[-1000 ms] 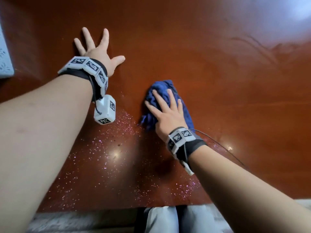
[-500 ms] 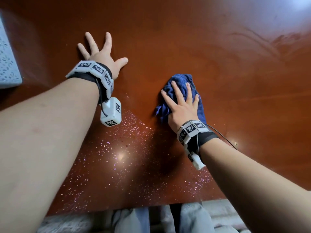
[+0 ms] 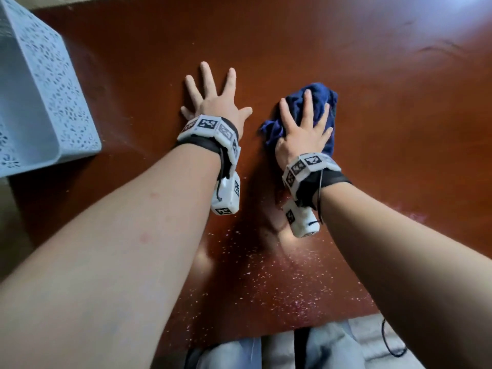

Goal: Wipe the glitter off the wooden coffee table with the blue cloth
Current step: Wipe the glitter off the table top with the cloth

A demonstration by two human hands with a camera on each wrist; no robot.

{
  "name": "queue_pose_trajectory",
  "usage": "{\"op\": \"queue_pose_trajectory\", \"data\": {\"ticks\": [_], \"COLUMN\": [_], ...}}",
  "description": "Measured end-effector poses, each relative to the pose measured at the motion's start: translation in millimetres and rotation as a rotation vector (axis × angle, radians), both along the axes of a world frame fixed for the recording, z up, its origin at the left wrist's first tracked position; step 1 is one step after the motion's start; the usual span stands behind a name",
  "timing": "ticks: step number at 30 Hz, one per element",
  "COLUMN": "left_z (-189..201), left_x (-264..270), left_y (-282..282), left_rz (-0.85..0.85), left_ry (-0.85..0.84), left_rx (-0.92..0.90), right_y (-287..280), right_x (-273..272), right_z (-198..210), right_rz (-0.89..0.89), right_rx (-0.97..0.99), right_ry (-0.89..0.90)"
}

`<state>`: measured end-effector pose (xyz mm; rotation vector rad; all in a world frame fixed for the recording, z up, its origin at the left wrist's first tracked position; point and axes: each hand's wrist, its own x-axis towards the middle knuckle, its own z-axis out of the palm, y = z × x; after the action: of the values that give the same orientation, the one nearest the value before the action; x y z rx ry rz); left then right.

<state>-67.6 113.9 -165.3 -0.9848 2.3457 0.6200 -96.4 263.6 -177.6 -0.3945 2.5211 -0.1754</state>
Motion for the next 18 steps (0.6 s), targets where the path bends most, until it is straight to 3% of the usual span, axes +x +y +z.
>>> {"op": "queue_pose_trajectory", "data": {"ticks": [3, 7, 12, 16, 18], "left_z": [-2.1, -1.8, -1.0, -2.4, -2.7], "left_x": [19.0, 33.8, 47.0, 66.4, 75.3], "left_y": [-15.8, -30.6, -37.5, -49.2, -56.2], "left_rz": [-0.073, -0.094, -0.061, -0.045, -0.038], "left_ry": [0.055, 0.072, 0.068, 0.064, 0.069], "left_rx": [-0.023, -0.037, -0.017, -0.026, -0.025], "right_y": [-20.3, 12.5, 36.9, -18.2, -45.0], "right_x": [43.1, 84.8, 38.8, 6.1, 10.3], "right_z": [-1.7, -3.1, 0.8, 2.0, 0.7], "right_rz": [0.144, 0.24, 0.106, -0.046, -0.003], "right_rx": [-0.074, -0.113, 0.033, 0.057, 0.053], "right_ry": [-0.003, -0.072, -0.002, -0.003, -0.01]}}
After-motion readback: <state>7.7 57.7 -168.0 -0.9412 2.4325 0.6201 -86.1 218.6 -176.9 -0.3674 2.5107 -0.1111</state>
